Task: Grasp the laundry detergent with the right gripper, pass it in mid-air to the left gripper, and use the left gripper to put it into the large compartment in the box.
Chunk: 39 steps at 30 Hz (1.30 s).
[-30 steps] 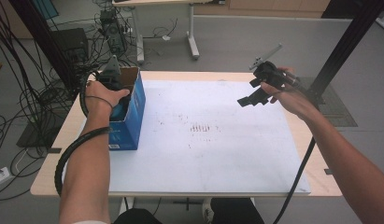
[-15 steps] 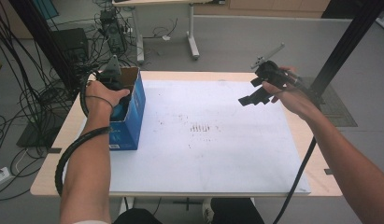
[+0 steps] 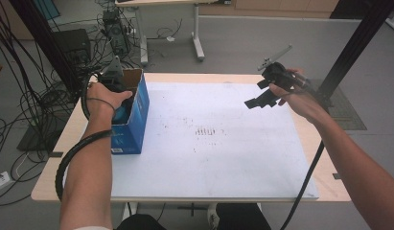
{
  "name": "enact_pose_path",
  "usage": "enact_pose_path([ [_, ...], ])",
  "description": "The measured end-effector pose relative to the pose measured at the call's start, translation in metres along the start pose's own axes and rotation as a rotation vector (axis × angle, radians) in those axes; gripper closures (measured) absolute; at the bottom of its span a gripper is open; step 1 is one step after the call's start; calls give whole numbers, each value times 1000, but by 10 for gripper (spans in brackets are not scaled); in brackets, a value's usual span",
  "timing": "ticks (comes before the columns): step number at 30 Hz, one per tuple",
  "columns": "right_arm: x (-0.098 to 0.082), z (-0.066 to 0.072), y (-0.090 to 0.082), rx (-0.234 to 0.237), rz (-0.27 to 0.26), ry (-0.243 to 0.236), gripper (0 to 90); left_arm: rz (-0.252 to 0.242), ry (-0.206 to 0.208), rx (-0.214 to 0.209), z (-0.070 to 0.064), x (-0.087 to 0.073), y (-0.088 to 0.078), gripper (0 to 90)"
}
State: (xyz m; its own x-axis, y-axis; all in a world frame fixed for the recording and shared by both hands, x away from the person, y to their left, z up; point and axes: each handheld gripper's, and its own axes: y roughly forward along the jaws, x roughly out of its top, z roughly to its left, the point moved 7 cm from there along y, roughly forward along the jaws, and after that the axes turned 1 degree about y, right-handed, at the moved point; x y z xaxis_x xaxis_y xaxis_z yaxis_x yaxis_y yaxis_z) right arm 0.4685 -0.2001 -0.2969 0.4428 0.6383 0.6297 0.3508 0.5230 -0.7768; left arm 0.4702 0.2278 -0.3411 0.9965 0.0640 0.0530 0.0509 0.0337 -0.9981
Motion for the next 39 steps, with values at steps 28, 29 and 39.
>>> enact_pose_path([
  [28, 11, 1, -2, -13, 8, 13, 15, -97, 80, -4, -18, -16, -69, 205],
  [29, 11, 0, -1, -14, 14, 15, 15, -106, 90, -8, -21, -17, -74, 197],
  [39, 10, -22, -1, -51, 76, 61, 15, -162, 193, -39, -65, -21, -105, 127],
])
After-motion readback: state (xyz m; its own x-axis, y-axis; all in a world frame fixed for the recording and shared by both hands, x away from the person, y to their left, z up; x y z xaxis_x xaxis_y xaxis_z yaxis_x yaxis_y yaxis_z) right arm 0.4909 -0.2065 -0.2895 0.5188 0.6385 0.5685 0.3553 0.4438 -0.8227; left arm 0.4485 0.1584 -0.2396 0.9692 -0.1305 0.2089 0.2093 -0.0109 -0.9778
